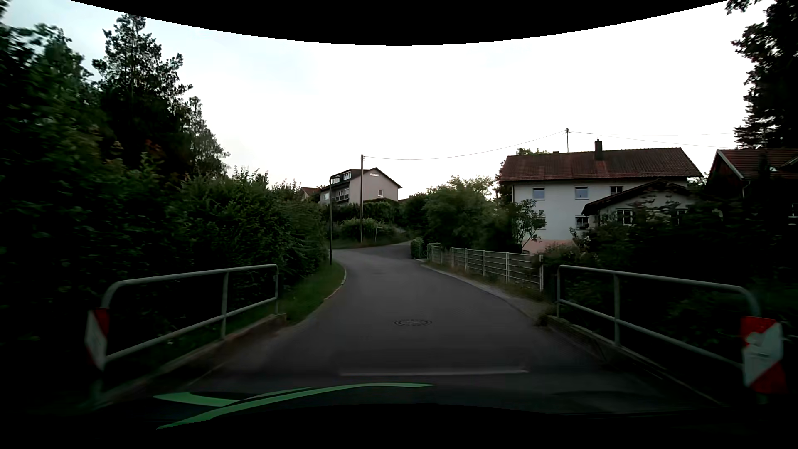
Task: Follow the waypoints while adhering to traffic rules and regulations
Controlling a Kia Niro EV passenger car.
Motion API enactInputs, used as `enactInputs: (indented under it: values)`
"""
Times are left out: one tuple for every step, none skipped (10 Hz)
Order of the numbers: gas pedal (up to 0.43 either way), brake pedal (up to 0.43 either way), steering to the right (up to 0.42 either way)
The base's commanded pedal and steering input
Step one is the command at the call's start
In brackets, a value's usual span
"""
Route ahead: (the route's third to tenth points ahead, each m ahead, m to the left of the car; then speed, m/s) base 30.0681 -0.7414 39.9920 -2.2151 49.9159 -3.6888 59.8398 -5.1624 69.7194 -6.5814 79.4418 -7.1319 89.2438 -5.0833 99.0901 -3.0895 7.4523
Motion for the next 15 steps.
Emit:
enactInputs:
  values:
    - [0.020,0.000,0.012]
    - [0.020,0.000,0.011]
    - [0.020,0.000,0.010]
    - [0.020,0.000,0.009]
    - [0.020,0.000,0.007]
    - [0.028,0.000,0.005]
    - [0.028,0.000,0.004]
    - [0.028,0.000,0.003]
    - [0.047,0.000,0.002]
    - [0.047,0.000,0.001]
    - [0.047,0.000,-0.003]
    - [0.047,0.000,-0.010]
    - [0.047,0.000,-0.015]
    - [0.047,0.000,-0.021]
    - [0.047,0.000,-0.029]
